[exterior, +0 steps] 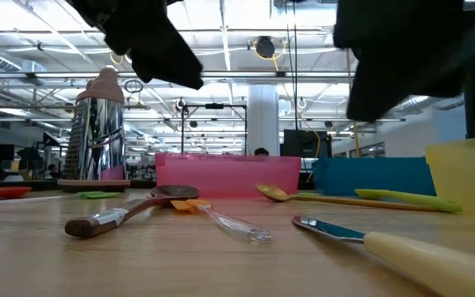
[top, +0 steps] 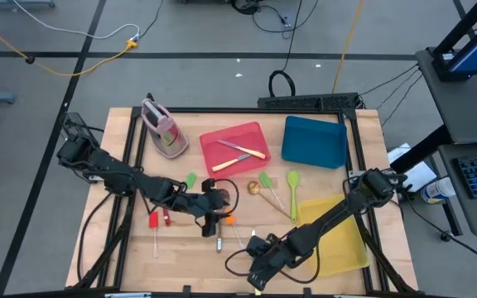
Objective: Pick & Place Kitchen Items
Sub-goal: Put the yellow knife into the pink bin
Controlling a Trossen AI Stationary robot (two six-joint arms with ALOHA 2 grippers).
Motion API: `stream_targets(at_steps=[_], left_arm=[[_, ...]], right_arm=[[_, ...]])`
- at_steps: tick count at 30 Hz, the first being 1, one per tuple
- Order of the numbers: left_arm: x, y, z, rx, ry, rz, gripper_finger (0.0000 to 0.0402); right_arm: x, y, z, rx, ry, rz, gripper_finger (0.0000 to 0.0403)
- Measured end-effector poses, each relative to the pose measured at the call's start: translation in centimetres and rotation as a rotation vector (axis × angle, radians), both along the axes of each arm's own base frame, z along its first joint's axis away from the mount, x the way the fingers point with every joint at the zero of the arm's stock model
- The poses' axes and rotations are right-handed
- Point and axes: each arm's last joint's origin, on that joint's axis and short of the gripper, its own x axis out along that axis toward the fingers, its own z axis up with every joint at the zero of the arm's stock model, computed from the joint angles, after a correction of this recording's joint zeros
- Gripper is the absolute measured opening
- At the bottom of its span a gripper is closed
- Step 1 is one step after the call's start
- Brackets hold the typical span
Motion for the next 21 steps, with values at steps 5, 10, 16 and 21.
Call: stream_targets(at_steps=[5, 10, 16, 21], left_arm=[[-0.1, -0.2, 0.0, 0.052, 0.003, -0.045, 0.0179], [-0.1, -0.2, 0.0, 0.08, 0.003, -0.065, 0.0179], [-0.1, -0.2, 0.0, 0.086, 0.003, -0.07, 0.0179], [-0.1, -0.2, -0.1, 0.087, 0.005, -0.07, 0.0179]], right_arm=[[-0.3, -0.2, -0.3, -0.003, 0.054, -0.04, 0.0155], [-1.2, -0.8, -1.0, -0.071, 0.164, -0.059, 0.0155], [-0.9, -1.1, -1.5, -0.075, 0.129, -0.029, 0.0155], [-1.0, -1.5, -2.6, -0.144, 0.118, 0.034, 0.0155]])
